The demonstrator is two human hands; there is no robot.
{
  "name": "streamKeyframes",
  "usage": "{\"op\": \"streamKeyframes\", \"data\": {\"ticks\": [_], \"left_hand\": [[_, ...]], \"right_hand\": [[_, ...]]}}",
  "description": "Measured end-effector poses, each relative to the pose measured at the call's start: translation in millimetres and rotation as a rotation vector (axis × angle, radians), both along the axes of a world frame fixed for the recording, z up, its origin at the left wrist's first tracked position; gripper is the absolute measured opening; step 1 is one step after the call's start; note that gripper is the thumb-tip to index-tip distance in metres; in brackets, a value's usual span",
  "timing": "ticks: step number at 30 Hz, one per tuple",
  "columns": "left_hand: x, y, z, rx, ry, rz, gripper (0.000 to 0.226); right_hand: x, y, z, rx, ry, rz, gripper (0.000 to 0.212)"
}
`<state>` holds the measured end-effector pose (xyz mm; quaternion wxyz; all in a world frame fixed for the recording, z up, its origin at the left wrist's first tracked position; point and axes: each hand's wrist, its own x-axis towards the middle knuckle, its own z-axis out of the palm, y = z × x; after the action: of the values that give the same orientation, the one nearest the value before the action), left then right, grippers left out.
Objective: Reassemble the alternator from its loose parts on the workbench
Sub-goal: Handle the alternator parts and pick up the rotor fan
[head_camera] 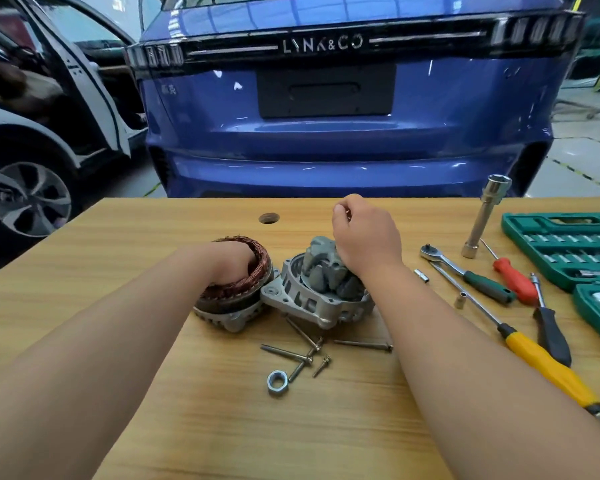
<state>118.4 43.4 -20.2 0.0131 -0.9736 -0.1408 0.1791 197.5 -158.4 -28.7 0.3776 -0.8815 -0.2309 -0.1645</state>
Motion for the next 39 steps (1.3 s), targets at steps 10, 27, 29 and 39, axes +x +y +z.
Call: {"op": "streamKeyframes", "data": {"ticks": [10, 27, 29, 39], "left_hand": [[-3, 12, 10, 0.063, 0.060, -0.040, 0.020], [-36, -9, 38, -0.342, -0.774, 0.155, 0.032], [-49, -46, 29, -0.666, -0.994, 0.163, 0.023], [-82, -71, -23, -0.571, -1.093, 0.114, 0.019]], "right_hand": [[-6, -1, -2, 0.016, 0.013, -0.055, 0.027], [-21, -11, 3, -0.019, 0.066, -0.046, 0.028], [-38, -12, 11, -0.027, -0.017, 0.022, 0.041], [-99, -79, -4, -0.251, 0.176, 0.260, 0.018]]}}
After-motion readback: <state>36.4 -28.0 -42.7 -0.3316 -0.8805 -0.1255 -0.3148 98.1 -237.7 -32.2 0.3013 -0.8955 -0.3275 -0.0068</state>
